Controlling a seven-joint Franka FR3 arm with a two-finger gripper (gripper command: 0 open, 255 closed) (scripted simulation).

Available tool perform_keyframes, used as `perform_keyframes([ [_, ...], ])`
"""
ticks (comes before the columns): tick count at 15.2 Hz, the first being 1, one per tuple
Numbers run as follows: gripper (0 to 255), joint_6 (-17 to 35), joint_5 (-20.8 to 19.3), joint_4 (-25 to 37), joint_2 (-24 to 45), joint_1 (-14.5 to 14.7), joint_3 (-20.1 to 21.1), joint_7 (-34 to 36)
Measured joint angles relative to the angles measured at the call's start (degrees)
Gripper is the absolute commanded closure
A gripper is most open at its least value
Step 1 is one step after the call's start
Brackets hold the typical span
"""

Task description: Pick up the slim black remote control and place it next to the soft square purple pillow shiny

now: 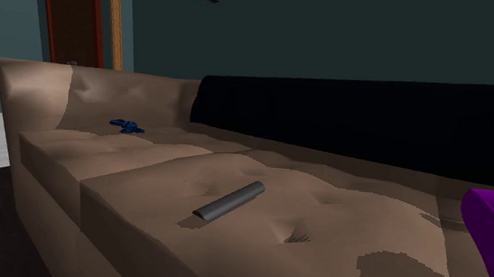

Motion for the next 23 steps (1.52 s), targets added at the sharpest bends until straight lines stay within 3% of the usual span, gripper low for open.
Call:
perform_keyframes([
  [4, 0, 3.1, 1.1, -1.5, 2.2, 0.1, 0.7, 2.0],
  [13, 0, 18.0, 5.4, -5.9, 14.6, 0.9, 3.1, 9.7],
  [23, 0, 32.6, 9.5, -2.2, 34.4, 1.8, 5.4, 16.4],
])
